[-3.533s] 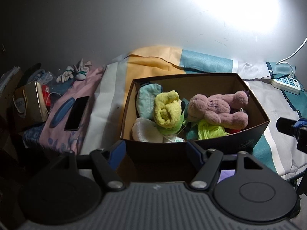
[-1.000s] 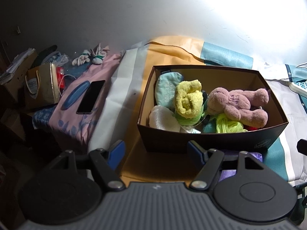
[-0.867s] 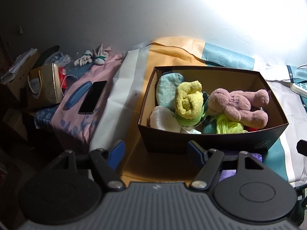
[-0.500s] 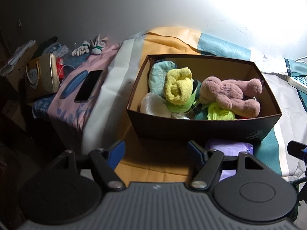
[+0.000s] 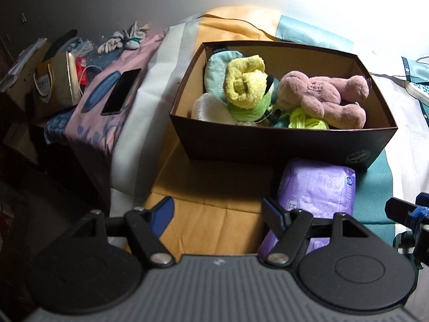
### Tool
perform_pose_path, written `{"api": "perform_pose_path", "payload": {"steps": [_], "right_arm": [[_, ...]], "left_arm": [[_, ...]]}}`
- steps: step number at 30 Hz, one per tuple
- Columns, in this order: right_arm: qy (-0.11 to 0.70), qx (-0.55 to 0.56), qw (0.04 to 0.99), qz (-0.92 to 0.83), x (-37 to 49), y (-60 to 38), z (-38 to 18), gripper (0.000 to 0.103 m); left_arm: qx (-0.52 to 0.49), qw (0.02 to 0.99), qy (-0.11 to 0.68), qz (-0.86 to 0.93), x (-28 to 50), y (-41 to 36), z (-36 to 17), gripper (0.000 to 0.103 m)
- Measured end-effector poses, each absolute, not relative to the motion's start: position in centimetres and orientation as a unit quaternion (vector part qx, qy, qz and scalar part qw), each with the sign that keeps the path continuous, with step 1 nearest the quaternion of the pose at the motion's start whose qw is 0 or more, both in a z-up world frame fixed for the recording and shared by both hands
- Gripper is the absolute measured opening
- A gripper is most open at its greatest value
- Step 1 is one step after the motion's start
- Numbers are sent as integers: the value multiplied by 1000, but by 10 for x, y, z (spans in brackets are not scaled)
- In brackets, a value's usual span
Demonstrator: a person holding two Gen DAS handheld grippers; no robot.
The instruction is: Organize soft objects
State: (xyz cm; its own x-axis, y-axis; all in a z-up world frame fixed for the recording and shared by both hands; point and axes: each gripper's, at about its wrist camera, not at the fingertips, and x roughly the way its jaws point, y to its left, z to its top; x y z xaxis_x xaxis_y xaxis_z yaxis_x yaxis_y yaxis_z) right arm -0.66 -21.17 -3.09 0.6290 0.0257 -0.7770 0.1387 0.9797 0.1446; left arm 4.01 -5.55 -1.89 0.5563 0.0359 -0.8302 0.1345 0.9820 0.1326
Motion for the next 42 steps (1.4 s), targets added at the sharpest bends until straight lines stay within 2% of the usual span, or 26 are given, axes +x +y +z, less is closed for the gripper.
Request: {"api": "perform_pose_path", "payload": {"steps": [12, 17, 30, 42], "right_arm": [[411, 99, 902, -88, -1, -212, -15, 32], [387, 96, 908, -125, 3, -210, -3, 32], [314, 94, 927, -185, 18, -196, 20, 32], [315, 102, 920, -209, 26, -184, 12, 32]], "left_arm": [[115, 892, 434, -53, 64, -50, 4, 73], [117, 905, 405, -61, 74, -41, 17, 73], [105, 910, 391, -89, 94, -25, 21, 73], [105, 914, 380, -95, 106, -16, 17, 73]]}}
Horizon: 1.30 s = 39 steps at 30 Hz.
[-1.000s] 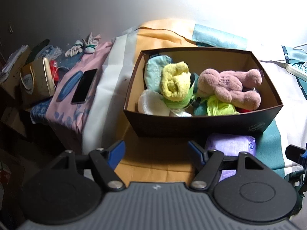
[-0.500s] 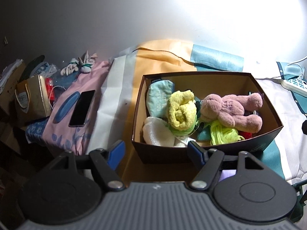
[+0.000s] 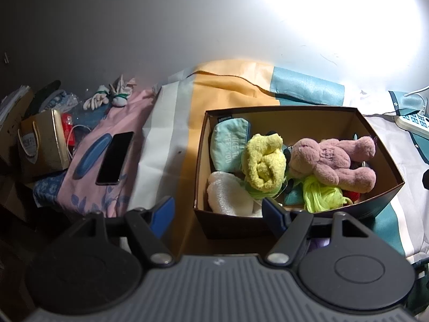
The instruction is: Organize soft objects
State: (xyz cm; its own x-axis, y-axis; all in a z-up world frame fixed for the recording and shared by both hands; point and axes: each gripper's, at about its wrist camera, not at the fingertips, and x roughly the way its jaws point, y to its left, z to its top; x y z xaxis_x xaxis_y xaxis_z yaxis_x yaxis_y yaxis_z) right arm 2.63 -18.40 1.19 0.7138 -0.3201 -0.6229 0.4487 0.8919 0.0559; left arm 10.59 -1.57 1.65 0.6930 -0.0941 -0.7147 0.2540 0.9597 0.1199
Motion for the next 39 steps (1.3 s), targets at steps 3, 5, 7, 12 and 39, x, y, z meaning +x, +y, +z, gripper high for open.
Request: {"api": "perform_pose_path", "payload": {"steps": [3, 5, 7, 12, 39], "right_arm": [[315, 97, 920, -212, 28, -181, 12, 32], [313, 92, 921, -214, 28, -179, 13, 32], [311, 88, 922, -215, 29, -178, 13, 32], [311, 90, 920, -220, 30, -177, 10, 32], [358, 70, 904, -222, 62, -183, -11, 33]], "left_arm": [[104, 915, 378, -98, 108, -14, 15, 73], [102, 916, 374, -99, 110, -13, 15, 73], [103, 918, 371, -100, 111, -13, 14, 73], [104, 917, 370, -108, 114, -14, 11, 73], [105, 912, 383, -104, 126, -24, -4, 73]]}}
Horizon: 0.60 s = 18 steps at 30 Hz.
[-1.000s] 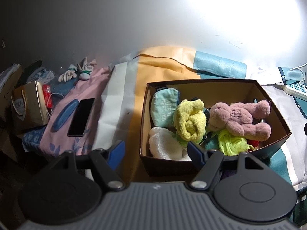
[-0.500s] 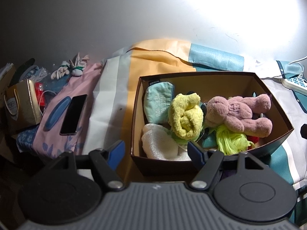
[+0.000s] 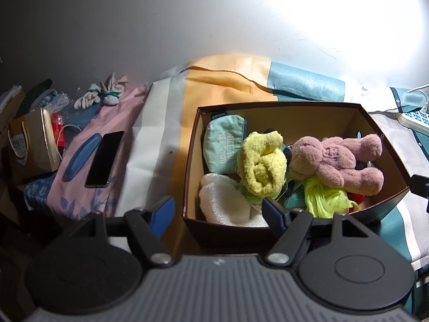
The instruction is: Organize soft objects
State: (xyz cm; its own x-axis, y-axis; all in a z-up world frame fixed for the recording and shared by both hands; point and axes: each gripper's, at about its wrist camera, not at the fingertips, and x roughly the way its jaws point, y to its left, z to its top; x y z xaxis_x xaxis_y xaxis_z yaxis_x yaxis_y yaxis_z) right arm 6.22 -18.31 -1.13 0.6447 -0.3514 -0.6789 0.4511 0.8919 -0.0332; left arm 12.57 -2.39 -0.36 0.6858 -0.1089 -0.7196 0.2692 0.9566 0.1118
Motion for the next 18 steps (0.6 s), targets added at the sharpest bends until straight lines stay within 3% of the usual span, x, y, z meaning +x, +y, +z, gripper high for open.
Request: {"api": "perform_pose_path", "payload": {"steps": [18], "right_arm": [[369, 78, 900, -219, 61, -184, -16, 33]], "left_arm": [[104, 907, 393, -110, 126, -27, -7, 73]]}}
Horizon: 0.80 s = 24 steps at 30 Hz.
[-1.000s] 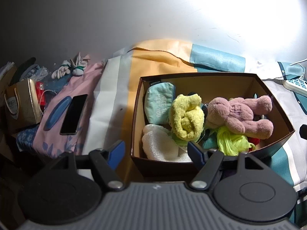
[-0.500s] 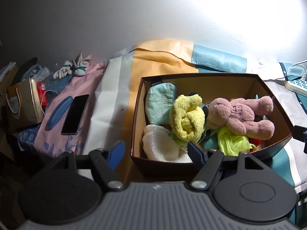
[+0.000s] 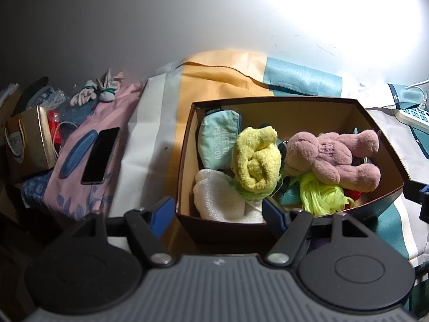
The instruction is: Organize soft objects
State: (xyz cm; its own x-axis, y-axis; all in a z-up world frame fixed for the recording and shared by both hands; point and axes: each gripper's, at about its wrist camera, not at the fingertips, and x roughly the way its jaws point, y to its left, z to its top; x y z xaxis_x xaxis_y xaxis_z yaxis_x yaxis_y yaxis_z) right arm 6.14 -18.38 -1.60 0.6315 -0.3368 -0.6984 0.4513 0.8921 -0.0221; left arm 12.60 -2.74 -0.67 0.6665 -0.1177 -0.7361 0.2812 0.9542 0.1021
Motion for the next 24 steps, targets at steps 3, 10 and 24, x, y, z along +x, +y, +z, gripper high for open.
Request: {"api": "perform_pose_path", "payload": {"steps": [3, 10, 24], "right_arm": [[361, 81, 904, -214, 59, -183, -14, 33], [350, 89, 908, -211, 58, -184, -12, 33], [331, 90, 919, -194, 54, -180, -10, 33]], "left_arm": [[105, 907, 392, -111, 125, -28, -6, 73], [106, 910, 384, -114, 123, -28, -4, 73], [101, 912, 381, -115, 124, -25, -4, 73]]}}
